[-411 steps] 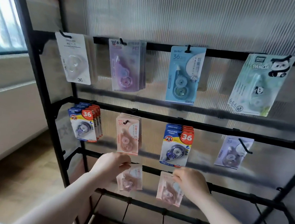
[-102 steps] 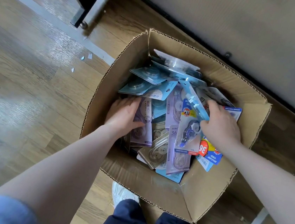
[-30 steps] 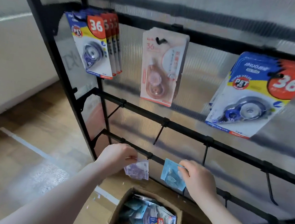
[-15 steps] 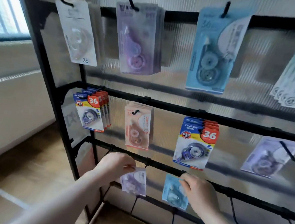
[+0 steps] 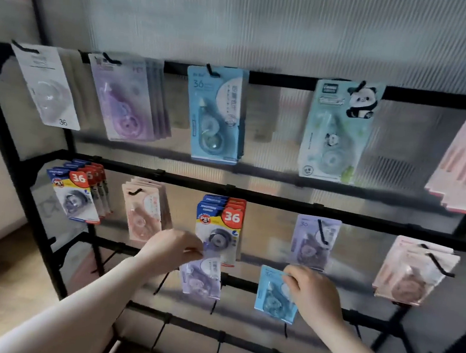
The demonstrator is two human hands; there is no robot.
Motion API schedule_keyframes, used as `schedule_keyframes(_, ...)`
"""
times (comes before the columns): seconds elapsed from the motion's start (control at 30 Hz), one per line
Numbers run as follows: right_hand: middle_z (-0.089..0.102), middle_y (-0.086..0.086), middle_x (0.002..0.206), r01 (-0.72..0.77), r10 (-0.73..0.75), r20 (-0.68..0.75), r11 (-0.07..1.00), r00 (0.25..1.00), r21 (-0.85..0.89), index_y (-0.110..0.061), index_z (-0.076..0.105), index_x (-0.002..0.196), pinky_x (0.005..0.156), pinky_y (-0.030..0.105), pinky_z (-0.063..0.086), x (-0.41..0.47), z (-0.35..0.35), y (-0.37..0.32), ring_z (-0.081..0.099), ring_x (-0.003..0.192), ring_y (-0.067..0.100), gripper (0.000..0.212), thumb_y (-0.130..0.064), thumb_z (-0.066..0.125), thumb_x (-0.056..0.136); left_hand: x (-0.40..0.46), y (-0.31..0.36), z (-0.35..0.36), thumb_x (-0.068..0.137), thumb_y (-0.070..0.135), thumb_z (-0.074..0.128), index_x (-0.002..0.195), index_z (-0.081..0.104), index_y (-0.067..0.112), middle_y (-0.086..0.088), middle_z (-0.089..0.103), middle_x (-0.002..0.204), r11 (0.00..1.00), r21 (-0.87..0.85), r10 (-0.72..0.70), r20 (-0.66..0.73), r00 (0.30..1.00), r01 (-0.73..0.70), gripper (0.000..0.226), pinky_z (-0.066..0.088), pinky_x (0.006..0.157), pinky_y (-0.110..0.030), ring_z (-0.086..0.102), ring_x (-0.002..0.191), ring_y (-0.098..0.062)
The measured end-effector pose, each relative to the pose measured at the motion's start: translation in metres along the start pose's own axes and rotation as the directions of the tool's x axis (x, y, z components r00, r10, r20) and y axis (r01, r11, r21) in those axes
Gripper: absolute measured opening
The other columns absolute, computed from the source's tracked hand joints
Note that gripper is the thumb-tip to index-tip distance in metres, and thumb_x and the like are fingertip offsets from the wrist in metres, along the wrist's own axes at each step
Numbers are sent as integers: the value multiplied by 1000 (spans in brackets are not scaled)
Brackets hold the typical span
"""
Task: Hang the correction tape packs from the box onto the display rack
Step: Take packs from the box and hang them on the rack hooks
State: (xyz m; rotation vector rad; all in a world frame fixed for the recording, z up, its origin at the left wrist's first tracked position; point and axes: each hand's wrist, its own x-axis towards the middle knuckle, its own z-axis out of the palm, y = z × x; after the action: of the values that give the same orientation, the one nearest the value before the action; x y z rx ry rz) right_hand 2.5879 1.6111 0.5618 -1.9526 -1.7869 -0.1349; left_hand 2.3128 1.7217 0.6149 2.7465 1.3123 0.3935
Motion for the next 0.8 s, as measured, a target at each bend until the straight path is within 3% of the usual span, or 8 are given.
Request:
schedule_keyframes(0.17, 65, -8, 69, 21, -21, -14, 1000, 1000, -5, -18, 64, 75, 44, 10, 18, -13, -32, 48, 56, 57, 8, 11, -19, 66, 85, 20, 70, -1, 91, 38, 54, 104, 67, 26, 9, 65, 104, 998, 55, 28, 5, 1000, -28, 22, 35, 64, -23, 58, 92, -14)
schedule_keyframes(0.3, 68, -6, 76, 52, -52, 10, 998, 999, -21, -17, 67, 83, 50, 22, 36, -25, -49, 82, 63, 67, 14, 12, -23, 60, 90, 37, 123, -3, 93, 33, 54, 108, 67, 22, 10, 66, 106, 997, 19, 78, -40, 996, -77, 23, 27, 53, -8, 59, 93, -12)
schedule_keyframes(0.37, 67, -5, 70, 56, -56, -7, 998, 998, -35, -19, 67, 78, 45, 19, 32, -31, -56, 97, 61, 60, 12, 10, -23, 64, 87, 44, 143, -3, 92, 32, 56, 103, 69, 20, 8, 68, 103, 995, -8, 101, -63, 993, -102, 21, 30, 55, -6, 61, 90, -13)
schedule_keyframes(0.43, 63, -6, 62, 65, -67, -23, 997, 998, -47, -22, 64, 71, 41, 14, 26, -34, -61, 109, 57, 53, 9, 13, -21, 68, 83, 52, 160, -3, 90, 31, 59, 100, 71, 18, 4, 70, 100, 994, -54, 94, -85, 992, -99, 20, 44, 66, -19, 63, 89, -17)
schedule_keyframes(0.5, 63, -6, 63, 66, -67, -24, 997, 997, -37, -21, 64, 70, 42, 21, 36, -37, -66, 119, 57, 54, 9, 15, -22, 66, 85, 59, 176, -4, 88, 32, 61, 99, 71, 18, 2, 70, 100, 994, -71, 78, -112, 991, -86, 20, 49, 72, -28, 63, 89, -19)
schedule_keyframes(0.6, 63, -6, 64, 60, -61, -44, 998, 997, -33, -20, 63, 69, 49, 29, 45, -37, -73, 130, 57, 55, 10, 16, -21, 66, 85, 68, 196, -5, 88, 31, 61, 101, 71, 18, 1, 70, 100, 993, -81, 71, -161, 984, -85, 21, 49, 72, -30, 63, 90, -18)
schedule_keyframes(0.73, 61, -11, 58, 70, -72, -26, 995, 997, -66, -25, 61, 63, 39, 12, 25, -40, -92, 130, 45, 47, 3, 22, -19, 81, 70, 73, 206, -3, 87, 31, 63, 99, 71, 17, -1, 70, 96, 992, -96, 62, -238, 969, -87, 20, 46, 67, -29, 63, 86, -20)
schedule_keyframes(0.8, 67, -9, 79, 48, -51, -28, 995, 998, -92, -22, 66, 82, 49, 18, 25, -40, -96, 130, 40, 66, 4, 6, -26, 64, 87, 74, 206, -2, 86, 30, 65, 96, 71, 17, -1, 70, 92, 990, -118, 47, -280, 959, -83, 18, 46, 65, -29, 63, 81, -20)
